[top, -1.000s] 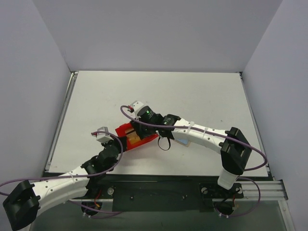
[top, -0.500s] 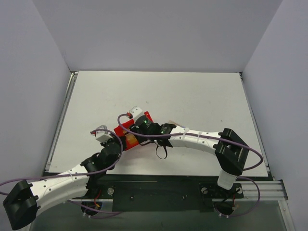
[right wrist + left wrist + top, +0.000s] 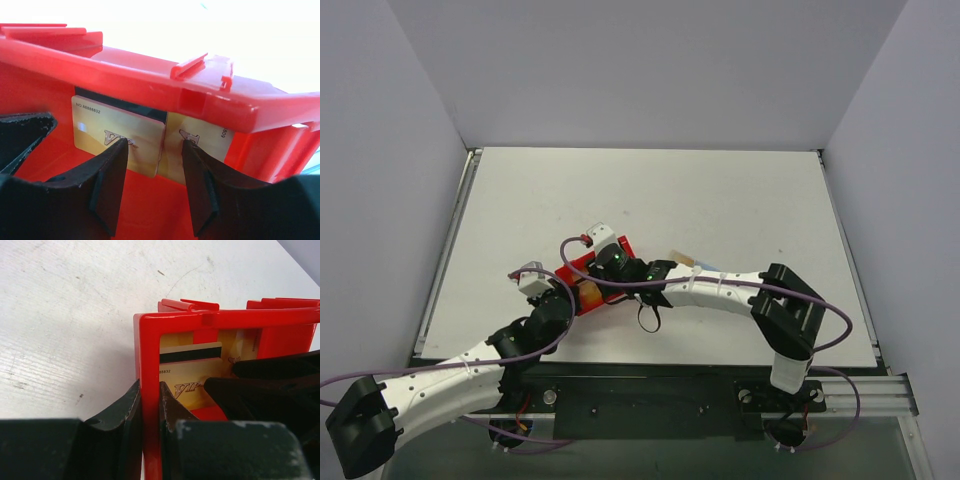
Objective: Put the credit cards into the card holder
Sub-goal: Pick up the credit card from the storage box.
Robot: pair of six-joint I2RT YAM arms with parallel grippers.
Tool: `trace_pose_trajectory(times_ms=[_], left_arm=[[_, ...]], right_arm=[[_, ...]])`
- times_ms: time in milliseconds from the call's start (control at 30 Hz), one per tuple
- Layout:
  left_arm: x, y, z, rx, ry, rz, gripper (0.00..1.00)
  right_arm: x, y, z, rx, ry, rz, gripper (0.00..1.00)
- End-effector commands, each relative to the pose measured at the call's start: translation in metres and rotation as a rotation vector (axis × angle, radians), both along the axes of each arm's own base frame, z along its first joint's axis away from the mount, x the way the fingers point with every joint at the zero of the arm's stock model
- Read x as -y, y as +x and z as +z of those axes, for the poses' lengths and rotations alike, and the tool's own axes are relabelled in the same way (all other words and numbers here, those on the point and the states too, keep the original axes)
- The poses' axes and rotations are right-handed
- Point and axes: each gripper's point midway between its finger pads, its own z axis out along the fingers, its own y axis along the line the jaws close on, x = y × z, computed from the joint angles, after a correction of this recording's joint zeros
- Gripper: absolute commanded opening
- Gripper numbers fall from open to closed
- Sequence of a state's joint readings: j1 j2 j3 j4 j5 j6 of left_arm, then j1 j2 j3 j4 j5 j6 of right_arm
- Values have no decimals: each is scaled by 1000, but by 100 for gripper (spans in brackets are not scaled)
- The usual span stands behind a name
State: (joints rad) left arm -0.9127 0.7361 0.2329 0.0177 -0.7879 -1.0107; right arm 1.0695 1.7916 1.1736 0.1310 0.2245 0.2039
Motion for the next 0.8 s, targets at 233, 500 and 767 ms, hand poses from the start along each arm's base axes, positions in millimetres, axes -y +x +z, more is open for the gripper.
trace_pose_trajectory(times_ms=[233,500,767], left_arm=[[32,9,73,165,-273,-63,0],[32,7,47,139,-246,-73,0],[29,5,40,177,-201,-98,0]], right_arm=[[14,19,-35,-107,-31,-118,44],[22,20,-61,-150,-22,-148,44],[28,14,-79,-146,27,-162,44]])
